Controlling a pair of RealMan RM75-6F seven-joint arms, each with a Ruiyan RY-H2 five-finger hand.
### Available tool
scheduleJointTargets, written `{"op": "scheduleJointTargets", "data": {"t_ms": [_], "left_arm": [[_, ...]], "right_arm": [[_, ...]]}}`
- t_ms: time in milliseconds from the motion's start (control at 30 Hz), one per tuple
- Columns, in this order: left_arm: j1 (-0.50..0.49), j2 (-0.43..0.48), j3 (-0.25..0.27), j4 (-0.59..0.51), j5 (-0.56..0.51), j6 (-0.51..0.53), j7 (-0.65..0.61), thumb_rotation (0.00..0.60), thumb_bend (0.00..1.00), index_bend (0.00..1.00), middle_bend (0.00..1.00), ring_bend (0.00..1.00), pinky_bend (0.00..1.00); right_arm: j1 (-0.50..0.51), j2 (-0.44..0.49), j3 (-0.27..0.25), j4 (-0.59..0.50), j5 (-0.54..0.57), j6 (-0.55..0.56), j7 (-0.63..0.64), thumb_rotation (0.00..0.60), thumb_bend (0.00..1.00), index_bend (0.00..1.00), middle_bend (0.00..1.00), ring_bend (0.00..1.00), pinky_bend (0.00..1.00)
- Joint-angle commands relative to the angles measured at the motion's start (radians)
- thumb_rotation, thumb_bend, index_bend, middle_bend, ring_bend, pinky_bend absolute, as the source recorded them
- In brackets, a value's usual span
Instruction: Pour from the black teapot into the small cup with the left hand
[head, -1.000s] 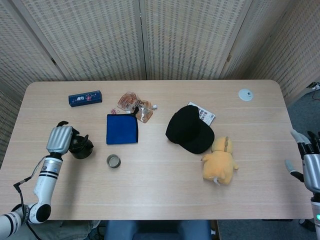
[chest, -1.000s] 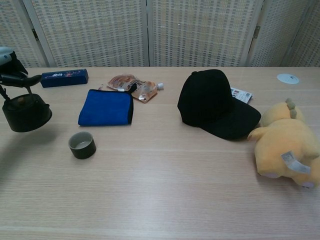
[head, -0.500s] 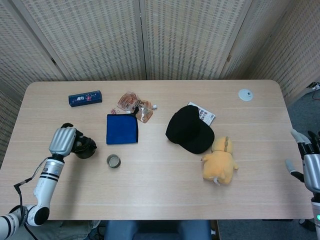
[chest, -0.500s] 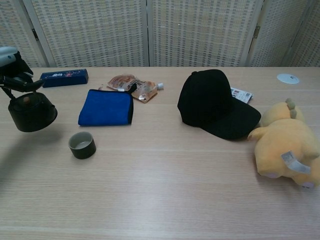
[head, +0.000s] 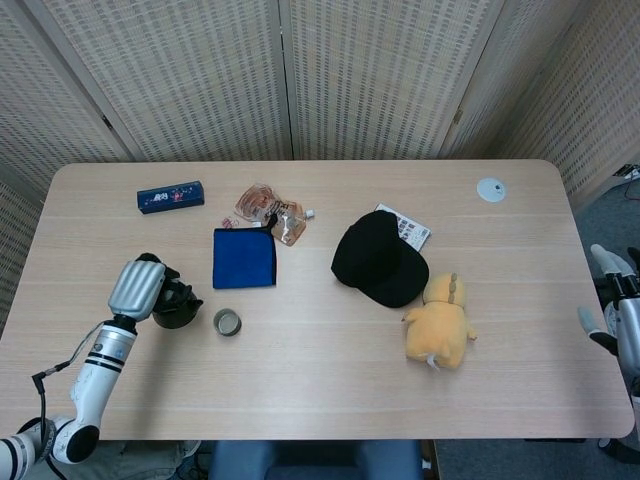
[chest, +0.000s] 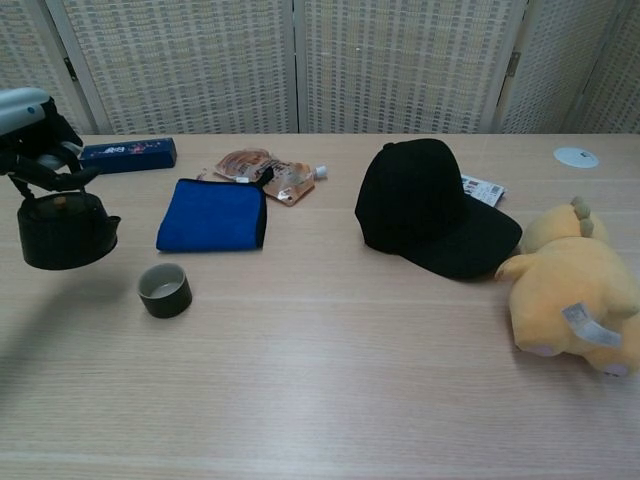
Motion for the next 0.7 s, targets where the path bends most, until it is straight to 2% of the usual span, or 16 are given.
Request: {"op": "scheduleJointTargets", "data": {"t_ms": [33,367,700], "left_arm": [[0.0,0.002,0.0,-0.004,0.002,0.002,0.003,0.496,0.4,0.91,1.0,0.93,0.35],[0.001,0.01,0.005,-0.015,0.007,0.001,0.015,0.508,0.4,0.91,1.0,0.93,0.53],[-0.001,0.013,0.013,-0.032,0.023,0.003,0.03,0.54,0.4,0.92,1.0,0.93,0.57]], "right_arm": [[0.0,0.001,0.0,0.0,0.001,-0.002,0.001,0.6,0.27,0.14,0.21,0.08,0.07],[0.005,-0.005,-0.003,0.01,0.005,-0.012,0.006,0.6,0.27,0.14,0.21,0.08,0.07],[0.003,-0.004,0.009,0.011,0.016,0.002,0.008,0.6,0.27,0.14,0.21,0.08,0.07]]}}
